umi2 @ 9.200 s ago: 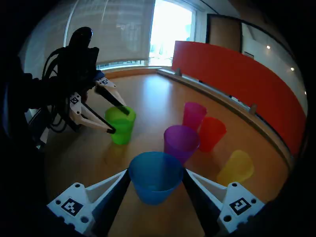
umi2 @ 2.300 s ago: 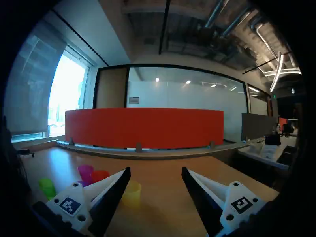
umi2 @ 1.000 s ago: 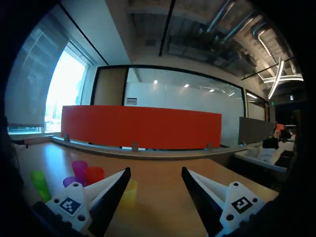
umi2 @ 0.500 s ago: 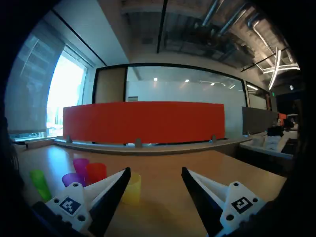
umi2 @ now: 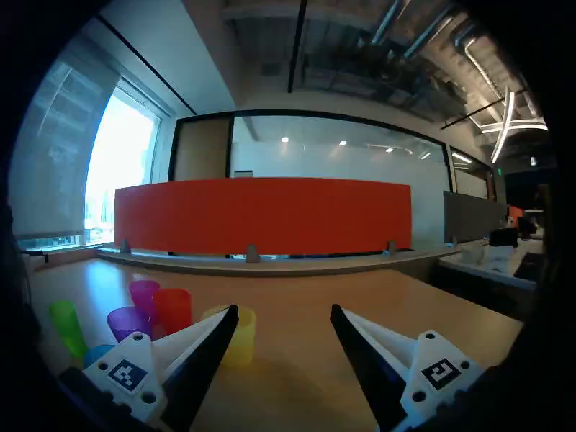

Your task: Pour water

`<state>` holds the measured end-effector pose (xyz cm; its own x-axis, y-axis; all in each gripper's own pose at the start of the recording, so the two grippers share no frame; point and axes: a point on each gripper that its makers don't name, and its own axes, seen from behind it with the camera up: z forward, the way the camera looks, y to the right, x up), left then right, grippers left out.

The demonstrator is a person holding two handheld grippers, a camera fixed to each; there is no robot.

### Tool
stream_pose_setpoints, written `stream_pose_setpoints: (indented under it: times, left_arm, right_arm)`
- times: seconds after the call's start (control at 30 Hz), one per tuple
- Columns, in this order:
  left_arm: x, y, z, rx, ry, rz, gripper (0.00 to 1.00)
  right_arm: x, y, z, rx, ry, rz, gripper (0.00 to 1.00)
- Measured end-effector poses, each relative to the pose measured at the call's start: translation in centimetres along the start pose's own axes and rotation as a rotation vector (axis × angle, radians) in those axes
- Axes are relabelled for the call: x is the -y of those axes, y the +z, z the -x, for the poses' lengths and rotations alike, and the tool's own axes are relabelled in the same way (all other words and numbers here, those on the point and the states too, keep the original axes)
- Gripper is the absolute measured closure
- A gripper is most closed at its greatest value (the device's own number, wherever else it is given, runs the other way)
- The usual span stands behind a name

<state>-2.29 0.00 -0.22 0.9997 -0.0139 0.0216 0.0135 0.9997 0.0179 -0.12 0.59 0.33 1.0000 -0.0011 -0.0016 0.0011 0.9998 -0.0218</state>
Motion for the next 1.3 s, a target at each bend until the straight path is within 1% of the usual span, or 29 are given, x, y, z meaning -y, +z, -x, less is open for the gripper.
stream_pose_setpoints:
  times: [0.2, 1.3]
  left_arm:
    - [0.02, -0.02, 0.00, 0.000, 0.000, 0.000, 0.10]
    - [0.04, -0.06, -0.02, 0.000, 0.000, 0.000, 0.10]
  right_arm:
    - [0.22, -0.18, -0.07, 0.001, -0.001, -0.010, 0.00]
    - [0.28, -0.29, -0.05, 0.002, 0.001, -0.013, 0.00]
